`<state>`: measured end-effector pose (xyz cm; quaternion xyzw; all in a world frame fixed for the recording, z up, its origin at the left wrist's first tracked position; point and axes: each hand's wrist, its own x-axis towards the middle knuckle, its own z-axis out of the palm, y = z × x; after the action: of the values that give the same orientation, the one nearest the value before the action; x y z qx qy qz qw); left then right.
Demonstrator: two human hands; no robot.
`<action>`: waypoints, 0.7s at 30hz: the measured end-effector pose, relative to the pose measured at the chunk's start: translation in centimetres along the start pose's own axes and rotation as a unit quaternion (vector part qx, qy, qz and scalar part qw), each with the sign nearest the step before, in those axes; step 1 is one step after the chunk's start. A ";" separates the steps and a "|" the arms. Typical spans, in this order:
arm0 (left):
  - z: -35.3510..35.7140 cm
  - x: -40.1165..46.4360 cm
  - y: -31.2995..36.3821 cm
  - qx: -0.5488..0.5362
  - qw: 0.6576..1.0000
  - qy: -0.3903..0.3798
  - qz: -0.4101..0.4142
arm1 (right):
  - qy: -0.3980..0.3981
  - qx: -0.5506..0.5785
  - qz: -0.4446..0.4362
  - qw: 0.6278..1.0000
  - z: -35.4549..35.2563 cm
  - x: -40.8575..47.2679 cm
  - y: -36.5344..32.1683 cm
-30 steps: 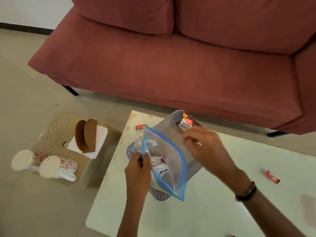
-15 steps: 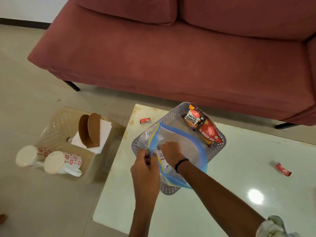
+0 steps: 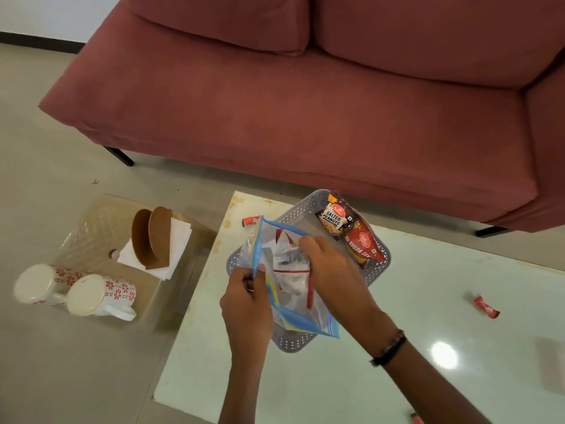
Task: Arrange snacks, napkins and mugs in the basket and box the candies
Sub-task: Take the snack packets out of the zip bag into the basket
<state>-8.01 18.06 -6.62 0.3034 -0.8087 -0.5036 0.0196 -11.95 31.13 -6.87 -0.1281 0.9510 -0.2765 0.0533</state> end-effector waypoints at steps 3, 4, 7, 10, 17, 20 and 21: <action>-0.1 0.0 0.7 0.010 1.000 -0.004 -0.002 | 0.078 0.045 -0.016 0.996 -2.8 0.2 -0.1; -0.1 0.0 1.0 0.015 1.000 -0.006 -0.002 | 0.116 0.068 -0.020 0.991 -3.7 0.5 0.0; -0.1 -0.1 1.7 0.019 1.000 -0.008 -0.009 | 0.202 0.127 -0.030 0.971 -6.2 1.7 0.3; 0.0 -0.3 2.0 0.028 0.999 -0.011 -0.011 | 0.256 0.131 -0.037 0.957 -8.5 3.2 1.3; -0.2 -1.3 2.6 0.017 1.000 -0.020 0.001 | 0.214 0.139 0.018 0.967 -8.3 6.2 5.4; -0.1 -1.7 2.5 0.036 0.999 -0.006 0.036 | 0.193 0.136 0.024 0.971 -7.8 6.6 6.1; -0.1 -1.7 2.3 0.053 0.997 0.001 0.052 | 0.207 0.136 0.021 0.969 -8.2 6.6 6.0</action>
<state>-7.70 19.60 -4.21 0.2615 -0.8492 -0.4578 0.0302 -21.01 38.42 -3.38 -0.0395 0.8975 -0.4222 -0.1215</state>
